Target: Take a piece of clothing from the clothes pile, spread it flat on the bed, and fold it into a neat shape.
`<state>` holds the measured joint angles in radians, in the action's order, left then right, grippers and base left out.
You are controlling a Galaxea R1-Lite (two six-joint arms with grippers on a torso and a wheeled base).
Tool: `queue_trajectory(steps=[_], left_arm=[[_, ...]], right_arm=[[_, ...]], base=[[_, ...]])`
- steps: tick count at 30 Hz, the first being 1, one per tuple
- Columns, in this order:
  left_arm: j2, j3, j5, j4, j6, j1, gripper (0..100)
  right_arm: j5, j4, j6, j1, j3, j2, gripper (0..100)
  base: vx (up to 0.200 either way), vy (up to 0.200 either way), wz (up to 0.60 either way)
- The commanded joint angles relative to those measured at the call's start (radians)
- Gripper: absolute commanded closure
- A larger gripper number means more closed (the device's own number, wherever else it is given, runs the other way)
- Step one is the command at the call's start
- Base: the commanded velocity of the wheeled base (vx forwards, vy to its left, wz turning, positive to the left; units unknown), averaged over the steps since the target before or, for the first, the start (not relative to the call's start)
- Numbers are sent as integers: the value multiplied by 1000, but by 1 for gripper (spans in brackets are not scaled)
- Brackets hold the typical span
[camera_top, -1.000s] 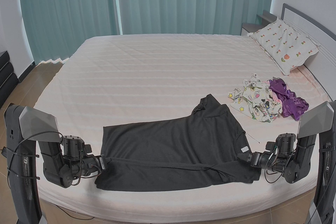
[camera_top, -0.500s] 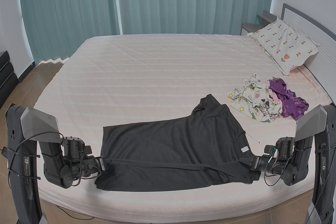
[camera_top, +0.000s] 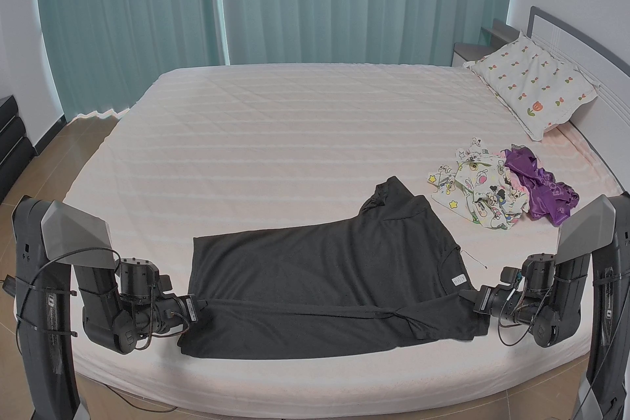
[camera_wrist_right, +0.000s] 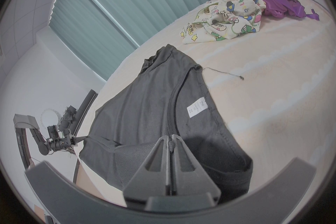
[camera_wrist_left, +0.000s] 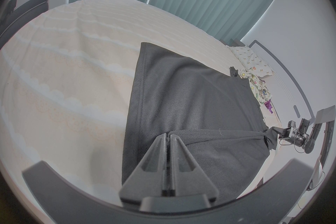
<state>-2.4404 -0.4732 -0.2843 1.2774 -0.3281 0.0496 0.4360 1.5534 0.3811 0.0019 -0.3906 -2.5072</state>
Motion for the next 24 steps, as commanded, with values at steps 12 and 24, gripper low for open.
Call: queue_trajectory(steps=[12, 24], left_arm=[[-3, 2, 0, 0, 0, -19, 100], [-8, 7, 7, 0, -6, -25, 100]], right_arm=[[-14, 11, 36, -2, -116, 19, 100], [-17, 10, 44, 1, -155, -39, 100]], base=[[0, 0, 0], [0, 0, 0]])
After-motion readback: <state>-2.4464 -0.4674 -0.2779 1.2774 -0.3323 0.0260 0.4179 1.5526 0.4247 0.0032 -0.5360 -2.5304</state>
